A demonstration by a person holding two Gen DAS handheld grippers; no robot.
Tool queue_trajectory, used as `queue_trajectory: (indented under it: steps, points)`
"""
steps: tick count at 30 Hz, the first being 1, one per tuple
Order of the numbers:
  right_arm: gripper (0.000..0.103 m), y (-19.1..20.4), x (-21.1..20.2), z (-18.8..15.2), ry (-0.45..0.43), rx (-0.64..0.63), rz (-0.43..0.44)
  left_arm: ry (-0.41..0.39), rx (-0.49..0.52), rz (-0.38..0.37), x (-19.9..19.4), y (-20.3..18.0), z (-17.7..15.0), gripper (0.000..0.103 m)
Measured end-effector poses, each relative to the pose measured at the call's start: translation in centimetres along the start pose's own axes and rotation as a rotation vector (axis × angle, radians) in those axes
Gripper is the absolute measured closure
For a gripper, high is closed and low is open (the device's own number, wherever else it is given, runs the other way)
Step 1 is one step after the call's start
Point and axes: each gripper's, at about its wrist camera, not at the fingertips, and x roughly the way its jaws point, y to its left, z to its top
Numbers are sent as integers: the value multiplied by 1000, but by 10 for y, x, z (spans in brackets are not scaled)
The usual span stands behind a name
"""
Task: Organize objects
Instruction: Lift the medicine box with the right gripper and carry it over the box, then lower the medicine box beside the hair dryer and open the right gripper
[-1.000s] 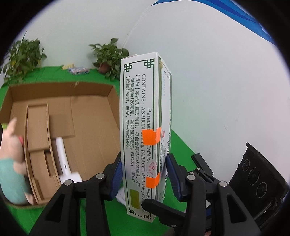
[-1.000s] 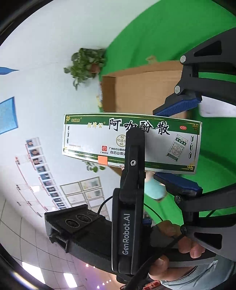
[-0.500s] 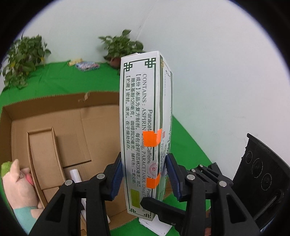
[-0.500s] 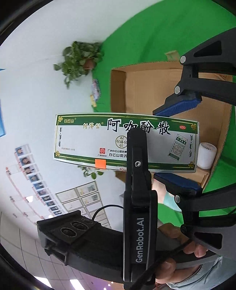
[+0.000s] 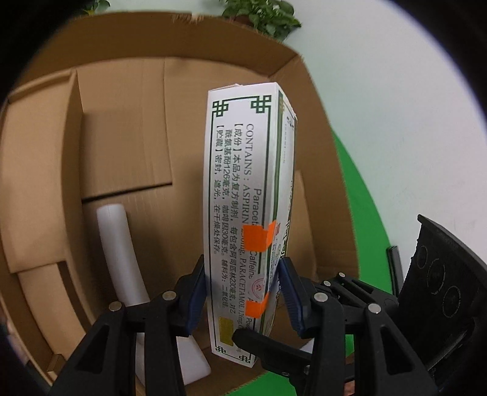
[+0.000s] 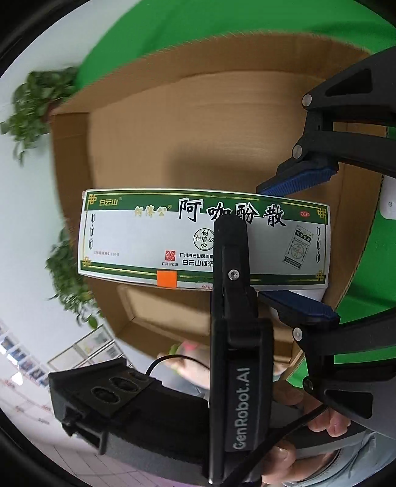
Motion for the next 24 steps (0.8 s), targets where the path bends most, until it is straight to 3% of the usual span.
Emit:
queue_trajectory:
  steps: [10,12,17,24]
  points:
    - [46,-8,26,0,79,29,-25,42,-29,40,3,3,-4,54]
    - [46,-4,27,1,84,23,-43,17,-18,72,-7,1,-7,56]
    - [46,3,38,-2,132,14,-94,-58,-23,59,-34,1,-10,56]
    - [44,13,43,2,155,35,-123,-96,-44,73,-51,20,-24,56]
